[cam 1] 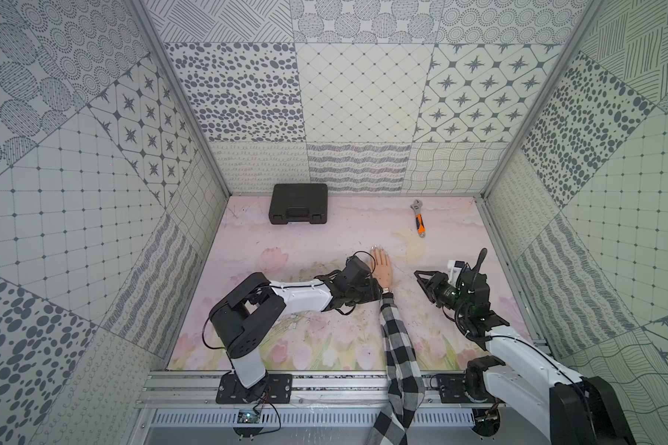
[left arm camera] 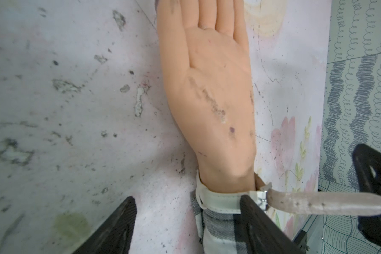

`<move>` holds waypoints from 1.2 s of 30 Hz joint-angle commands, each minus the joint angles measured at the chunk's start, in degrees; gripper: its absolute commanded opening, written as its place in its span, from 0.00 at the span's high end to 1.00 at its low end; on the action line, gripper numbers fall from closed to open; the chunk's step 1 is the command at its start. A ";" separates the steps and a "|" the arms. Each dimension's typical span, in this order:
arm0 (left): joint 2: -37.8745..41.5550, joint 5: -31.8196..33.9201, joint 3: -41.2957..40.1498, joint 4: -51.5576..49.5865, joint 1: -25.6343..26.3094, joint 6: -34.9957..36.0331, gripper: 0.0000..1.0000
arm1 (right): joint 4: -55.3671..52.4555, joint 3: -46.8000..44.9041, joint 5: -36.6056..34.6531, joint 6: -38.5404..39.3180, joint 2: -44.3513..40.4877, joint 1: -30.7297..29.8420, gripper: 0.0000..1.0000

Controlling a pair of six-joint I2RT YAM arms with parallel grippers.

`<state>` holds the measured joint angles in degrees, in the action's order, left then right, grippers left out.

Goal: Take off the watch
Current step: Untie the watch from the hand.

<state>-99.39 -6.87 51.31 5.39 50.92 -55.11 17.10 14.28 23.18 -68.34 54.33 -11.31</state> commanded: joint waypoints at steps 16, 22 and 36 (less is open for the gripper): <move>-0.71 0.03 0.37 0.68 0.25 0.62 0.25 | 3.11 8.22 7.76 4.97 19.57 -5.34 0.72; -0.54 0.46 0.62 0.37 0.29 0.66 0.25 | 5.51 9.27 6.63 4.21 22.97 -8.82 0.71; -0.56 0.54 0.51 0.26 0.27 0.69 0.25 | 7.25 9.97 6.04 3.29 25.82 -11.71 0.74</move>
<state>-99.94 -7.03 51.44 6.20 50.92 -55.11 21.06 22.83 29.52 -64.34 79.29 -22.55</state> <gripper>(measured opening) 0.749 0.262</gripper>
